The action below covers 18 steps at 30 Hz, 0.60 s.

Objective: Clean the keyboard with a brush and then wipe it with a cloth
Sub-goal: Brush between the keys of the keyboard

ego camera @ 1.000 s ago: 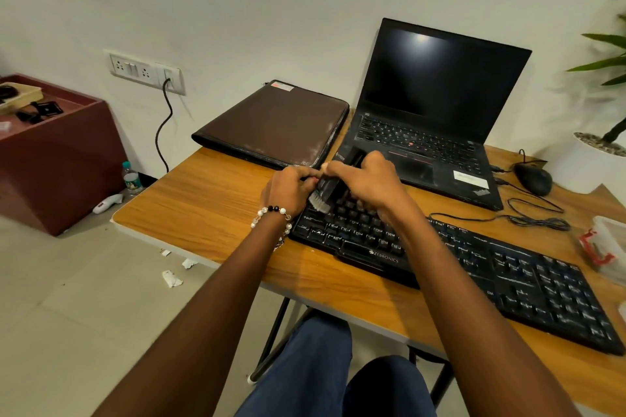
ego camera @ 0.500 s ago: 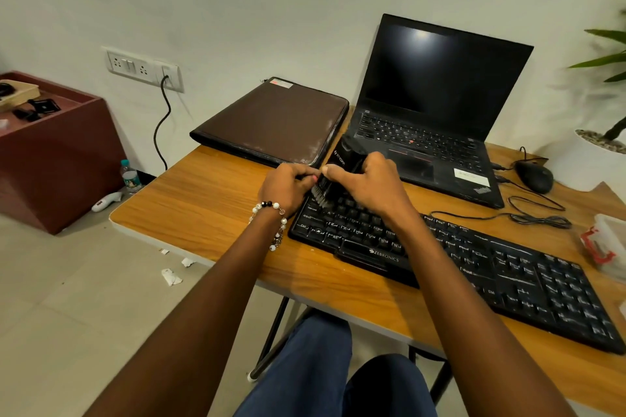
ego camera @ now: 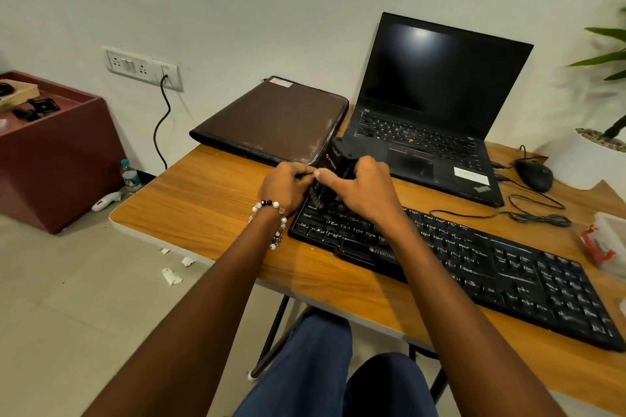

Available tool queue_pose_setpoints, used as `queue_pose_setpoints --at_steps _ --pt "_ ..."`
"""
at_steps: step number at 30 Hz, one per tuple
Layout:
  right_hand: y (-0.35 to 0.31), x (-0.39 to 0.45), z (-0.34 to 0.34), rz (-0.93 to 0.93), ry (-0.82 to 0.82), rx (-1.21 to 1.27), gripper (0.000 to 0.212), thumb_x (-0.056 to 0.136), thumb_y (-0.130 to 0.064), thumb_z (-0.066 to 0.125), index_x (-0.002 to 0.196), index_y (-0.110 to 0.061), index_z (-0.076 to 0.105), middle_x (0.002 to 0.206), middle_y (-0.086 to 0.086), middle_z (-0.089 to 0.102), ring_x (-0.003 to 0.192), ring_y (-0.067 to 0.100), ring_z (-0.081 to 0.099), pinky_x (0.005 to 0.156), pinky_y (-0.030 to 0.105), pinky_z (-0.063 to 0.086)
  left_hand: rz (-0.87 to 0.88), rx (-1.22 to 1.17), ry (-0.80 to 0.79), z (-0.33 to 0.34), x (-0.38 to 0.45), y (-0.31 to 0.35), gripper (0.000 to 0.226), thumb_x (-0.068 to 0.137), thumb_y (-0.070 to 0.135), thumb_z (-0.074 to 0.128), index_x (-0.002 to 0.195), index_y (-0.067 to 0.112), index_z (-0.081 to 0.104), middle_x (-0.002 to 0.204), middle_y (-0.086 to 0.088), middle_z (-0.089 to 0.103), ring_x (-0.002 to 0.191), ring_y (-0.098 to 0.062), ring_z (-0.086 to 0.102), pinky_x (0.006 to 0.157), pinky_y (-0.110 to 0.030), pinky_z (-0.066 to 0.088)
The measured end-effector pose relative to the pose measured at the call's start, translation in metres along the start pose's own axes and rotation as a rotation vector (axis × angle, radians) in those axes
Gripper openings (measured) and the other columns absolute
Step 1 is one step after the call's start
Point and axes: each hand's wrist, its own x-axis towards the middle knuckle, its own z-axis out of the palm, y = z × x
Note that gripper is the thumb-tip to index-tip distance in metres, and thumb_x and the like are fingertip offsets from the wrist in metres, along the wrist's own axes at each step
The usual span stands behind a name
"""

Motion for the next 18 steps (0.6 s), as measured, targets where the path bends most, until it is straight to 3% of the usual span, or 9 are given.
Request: queue_pose_setpoints --at_steps 3,6,9,13,16,18 --pt "-0.001 -0.005 0.000 0.004 -0.140 0.032 0.040 0.082 -0.041 0.070 0.059 -0.017 0.048 0.050 -0.006 0.050 0.039 0.005 0.041 0.039 0.020 0.030 -0.006 0.013 -0.001 -0.001 -0.001 0.000 0.023 0.091 0.014 0.060 0.111 0.018 0.072 0.108 -0.003 0.071 0.098 -0.018 0.064 0.083 -0.032 0.052" --pt "0.002 -0.002 -0.016 0.052 -0.223 0.050 0.033 0.080 -0.040 0.073 0.067 -0.013 0.059 0.053 -0.007 0.060 0.042 0.004 0.052 0.041 0.021 0.037 -0.010 -0.016 -0.004 0.000 0.001 -0.001 0.019 0.090 0.021 0.064 0.106 0.024 0.073 0.104 0.000 0.072 0.096 -0.017 0.065 0.085 -0.038 0.054" --pt "0.009 0.003 -0.021 0.088 -0.084 0.062 0.044 0.077 -0.045 0.073 0.081 -0.003 0.064 0.073 0.008 0.071 0.060 0.022 0.066 0.051 0.036 0.049 -0.015 -0.006 -0.010 0.001 0.000 0.000 0.016 0.089 0.028 0.066 0.102 0.034 0.073 0.098 0.006 0.072 0.090 -0.013 0.065 0.081 -0.041 0.056" --pt "0.013 -0.005 -0.008 0.071 0.053 -0.038 0.063 0.070 -0.065 0.062 0.075 -0.002 0.062 0.068 0.012 0.068 0.062 0.029 0.065 0.050 0.043 0.050 -0.012 0.030 0.004 0.002 0.001 0.000 0.015 0.090 0.029 0.064 0.101 0.034 0.073 0.095 0.006 0.072 0.086 -0.013 0.064 0.077 -0.040 0.056" --pt "0.013 -0.012 -0.007 0.060 0.028 -0.073 0.049 0.078 -0.054 0.065 0.063 -0.008 0.056 0.059 0.004 0.062 0.050 0.022 0.056 0.044 0.034 0.040 -0.011 0.051 0.006 0.003 0.000 0.001 0.015 0.091 0.030 0.063 0.101 0.035 0.073 0.095 0.007 0.072 0.085 -0.013 0.065 0.073 -0.039 0.057" --pt "0.011 -0.013 -0.012 0.069 -0.061 -0.102 0.040 0.079 -0.045 0.069 0.064 -0.013 0.053 0.062 0.002 0.061 0.053 0.019 0.055 0.047 0.033 0.041 -0.013 0.055 0.007 0.002 -0.001 0.002 0.015 0.091 0.030 0.063 0.100 0.035 0.073 0.097 0.009 0.072 0.086 -0.012 0.065 0.074 -0.039 0.057"
